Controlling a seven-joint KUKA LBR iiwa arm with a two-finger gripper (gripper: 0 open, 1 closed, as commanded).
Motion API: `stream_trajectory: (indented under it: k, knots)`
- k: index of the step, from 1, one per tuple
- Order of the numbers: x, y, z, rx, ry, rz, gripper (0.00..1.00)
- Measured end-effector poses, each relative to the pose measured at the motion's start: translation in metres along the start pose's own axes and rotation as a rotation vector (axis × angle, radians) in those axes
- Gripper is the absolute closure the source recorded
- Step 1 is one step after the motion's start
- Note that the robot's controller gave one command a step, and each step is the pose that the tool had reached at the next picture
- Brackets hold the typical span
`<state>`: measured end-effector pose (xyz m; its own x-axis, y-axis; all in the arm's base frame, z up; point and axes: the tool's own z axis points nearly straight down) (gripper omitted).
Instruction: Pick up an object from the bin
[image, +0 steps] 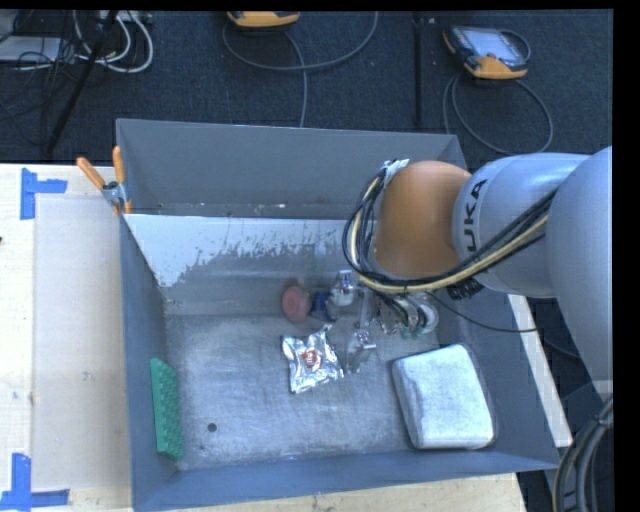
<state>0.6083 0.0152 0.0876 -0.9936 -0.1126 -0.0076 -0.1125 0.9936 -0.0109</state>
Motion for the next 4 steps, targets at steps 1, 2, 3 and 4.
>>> stream_trajectory:
  k: [1,2,3,4]
  knots:
    - [-0.005,0.023,0.001,-0.023,-0.017,-0.090,0.00]
    - [-0.001,0.017,0.010,-0.012,-0.008,-0.089,1.00]
    - [0.007,0.017,0.013,-0.014,0.028,-0.091,0.00]
    - [-0.004,0.092,0.012,-0.013,0.002,-0.088,0.00]
